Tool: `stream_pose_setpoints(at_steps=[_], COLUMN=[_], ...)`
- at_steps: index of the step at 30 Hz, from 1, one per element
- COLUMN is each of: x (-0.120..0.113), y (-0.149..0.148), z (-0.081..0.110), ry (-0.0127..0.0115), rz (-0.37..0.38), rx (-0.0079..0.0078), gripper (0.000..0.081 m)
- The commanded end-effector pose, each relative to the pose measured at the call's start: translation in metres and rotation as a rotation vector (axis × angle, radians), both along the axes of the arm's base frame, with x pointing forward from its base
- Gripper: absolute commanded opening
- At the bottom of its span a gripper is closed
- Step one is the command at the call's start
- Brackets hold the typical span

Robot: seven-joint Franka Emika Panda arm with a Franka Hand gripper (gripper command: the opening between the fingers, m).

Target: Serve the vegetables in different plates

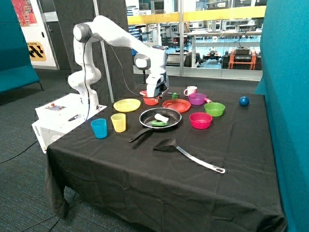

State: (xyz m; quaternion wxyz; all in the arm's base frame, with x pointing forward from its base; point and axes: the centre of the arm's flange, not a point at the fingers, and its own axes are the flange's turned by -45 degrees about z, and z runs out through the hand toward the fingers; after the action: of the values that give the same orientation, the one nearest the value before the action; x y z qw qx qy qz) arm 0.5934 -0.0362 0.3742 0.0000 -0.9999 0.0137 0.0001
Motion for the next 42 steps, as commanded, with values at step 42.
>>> stream_pose_setpoints(at_steps=[42], x=[0.010], y=[-0.037], z=[-0.059], ry=[-0.0003], rz=[-0.033], rx=[-0.0001], gripper=[0.0676])
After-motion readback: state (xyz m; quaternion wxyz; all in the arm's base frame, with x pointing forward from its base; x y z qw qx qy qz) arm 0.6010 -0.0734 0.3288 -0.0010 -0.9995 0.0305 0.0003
